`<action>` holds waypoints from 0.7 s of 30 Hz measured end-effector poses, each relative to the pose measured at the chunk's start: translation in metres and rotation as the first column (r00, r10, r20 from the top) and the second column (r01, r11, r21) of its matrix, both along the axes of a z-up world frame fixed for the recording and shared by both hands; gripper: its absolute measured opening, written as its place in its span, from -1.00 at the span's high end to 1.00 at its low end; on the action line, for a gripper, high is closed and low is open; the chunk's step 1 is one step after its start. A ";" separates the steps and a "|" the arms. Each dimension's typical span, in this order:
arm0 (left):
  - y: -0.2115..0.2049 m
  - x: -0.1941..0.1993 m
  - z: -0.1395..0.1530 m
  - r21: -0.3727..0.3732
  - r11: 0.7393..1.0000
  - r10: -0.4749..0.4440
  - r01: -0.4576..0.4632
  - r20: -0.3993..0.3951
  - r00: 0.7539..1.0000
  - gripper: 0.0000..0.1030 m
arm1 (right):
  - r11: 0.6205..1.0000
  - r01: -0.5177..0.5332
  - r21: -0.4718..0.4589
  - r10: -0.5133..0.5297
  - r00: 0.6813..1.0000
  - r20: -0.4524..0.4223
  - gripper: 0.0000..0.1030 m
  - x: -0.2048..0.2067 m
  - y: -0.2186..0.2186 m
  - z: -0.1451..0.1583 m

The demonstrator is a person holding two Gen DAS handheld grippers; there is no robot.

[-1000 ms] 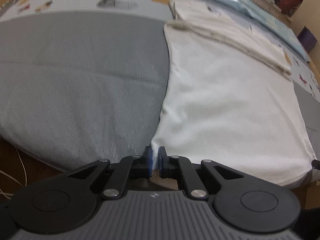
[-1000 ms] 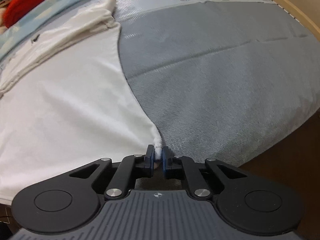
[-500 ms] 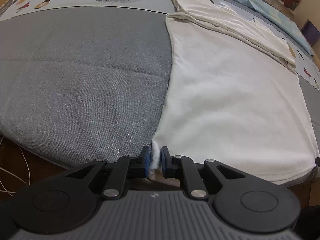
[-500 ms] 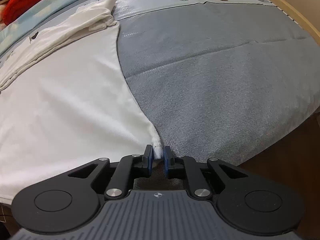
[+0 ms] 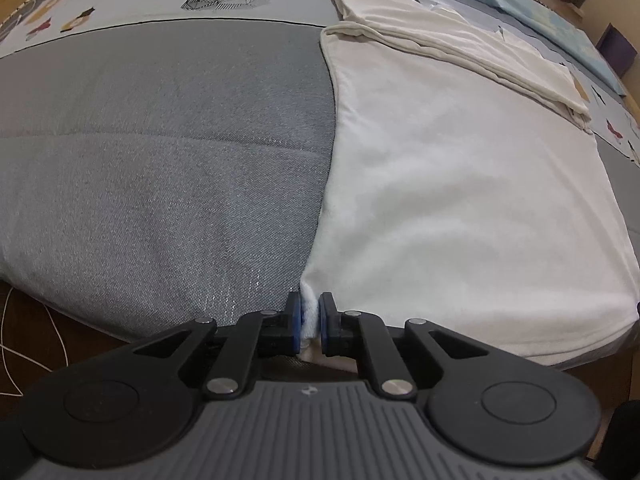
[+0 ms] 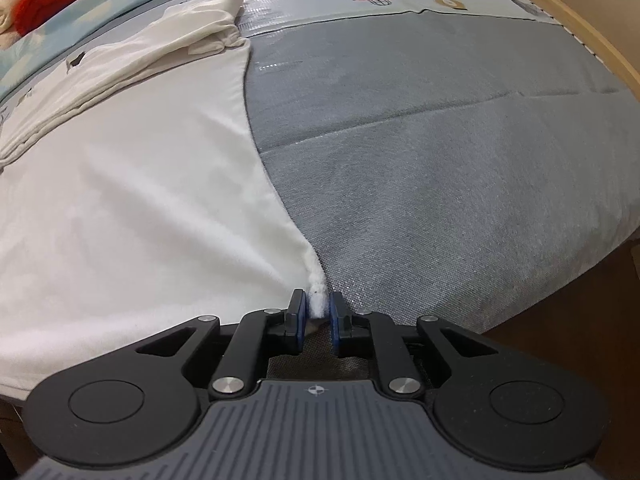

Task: Fold small clothes
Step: 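Pinch the shirt hem corners with the left tool while the right tool pinches the other corner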

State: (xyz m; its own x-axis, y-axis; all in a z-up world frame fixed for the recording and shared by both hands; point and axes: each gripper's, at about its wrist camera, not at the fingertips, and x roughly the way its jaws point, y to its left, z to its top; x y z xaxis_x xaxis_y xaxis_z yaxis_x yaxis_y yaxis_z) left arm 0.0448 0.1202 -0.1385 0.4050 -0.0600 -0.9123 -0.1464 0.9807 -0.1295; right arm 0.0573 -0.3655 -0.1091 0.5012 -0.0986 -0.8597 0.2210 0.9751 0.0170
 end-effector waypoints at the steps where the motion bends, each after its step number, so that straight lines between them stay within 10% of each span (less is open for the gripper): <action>1: 0.000 0.000 0.000 0.001 1.000 -0.001 0.001 0.001 1.000 0.82 | 1.000 0.000 -0.001 0.000 1.000 0.001 0.73 0.000 0.000 0.000; 21: -0.002 -0.002 0.002 0.018 1.000 -0.006 0.006 0.018 1.000 0.86 | 1.000 -0.009 -0.030 0.010 1.000 0.015 0.74 -0.001 0.007 -0.002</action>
